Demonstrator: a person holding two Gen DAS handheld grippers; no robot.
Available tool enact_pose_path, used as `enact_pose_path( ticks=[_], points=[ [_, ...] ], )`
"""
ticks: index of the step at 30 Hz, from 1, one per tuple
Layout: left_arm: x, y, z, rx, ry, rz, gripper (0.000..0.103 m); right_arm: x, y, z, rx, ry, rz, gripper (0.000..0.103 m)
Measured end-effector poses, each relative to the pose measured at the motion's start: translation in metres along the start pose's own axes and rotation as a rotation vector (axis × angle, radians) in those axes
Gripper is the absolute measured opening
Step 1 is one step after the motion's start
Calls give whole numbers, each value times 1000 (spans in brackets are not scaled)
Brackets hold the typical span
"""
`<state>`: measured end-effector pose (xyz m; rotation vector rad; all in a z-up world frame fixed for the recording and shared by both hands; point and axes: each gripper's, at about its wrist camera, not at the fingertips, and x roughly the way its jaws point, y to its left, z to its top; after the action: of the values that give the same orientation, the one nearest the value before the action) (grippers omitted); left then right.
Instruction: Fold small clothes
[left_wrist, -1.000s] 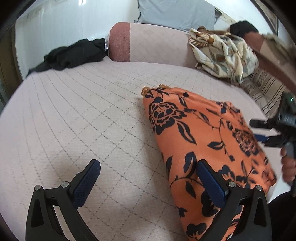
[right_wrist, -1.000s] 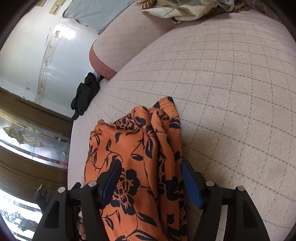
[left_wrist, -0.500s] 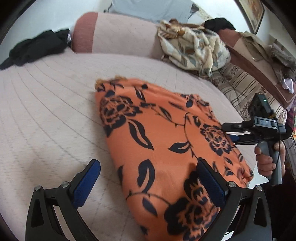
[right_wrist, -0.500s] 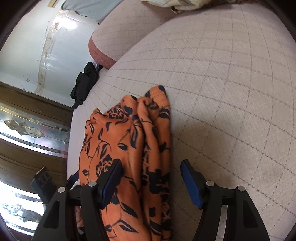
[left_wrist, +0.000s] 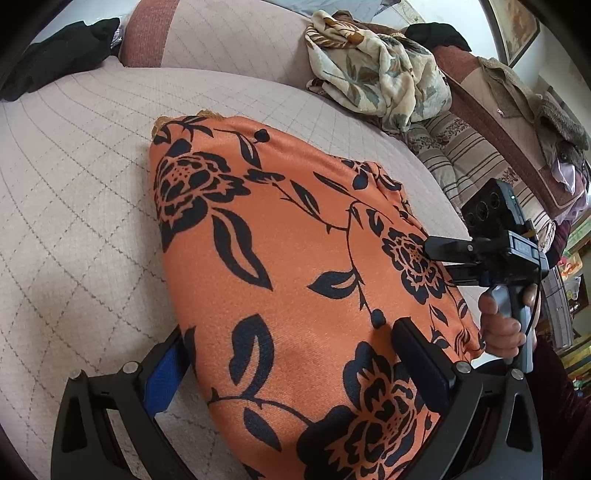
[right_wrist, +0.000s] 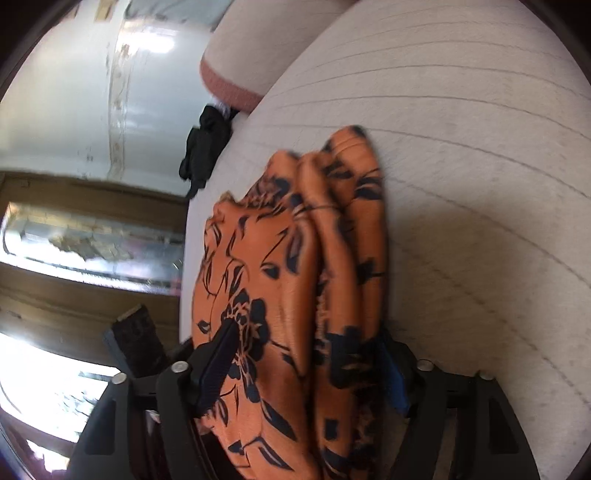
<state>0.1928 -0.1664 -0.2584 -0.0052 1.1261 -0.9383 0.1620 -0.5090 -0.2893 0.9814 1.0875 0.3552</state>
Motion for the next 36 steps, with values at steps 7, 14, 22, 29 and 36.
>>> enact_pose_path(
  ticks=[7, 14, 22, 29, 36],
  points=[
    [-7, 1, 1, 6, -14, 22, 87, 17, 25, -5, -69, -10, -44, 81],
    [-15, 3, 0, 11, -40, 36, 77, 27, 43, -7, -119, -13, -108, 63],
    [-32, 1, -5, 5, -54, 93, 67, 27, 62, -9, -142, -42, -100, 58],
    [-38, 0, -10, 12, -60, 152, 67, 43, 73, -11, -148, -26, -160, 50],
    [-22, 11, -13, -62, -2, 164, 95, 48, 46, -4, -27, 25, -113, 60]
  ],
)
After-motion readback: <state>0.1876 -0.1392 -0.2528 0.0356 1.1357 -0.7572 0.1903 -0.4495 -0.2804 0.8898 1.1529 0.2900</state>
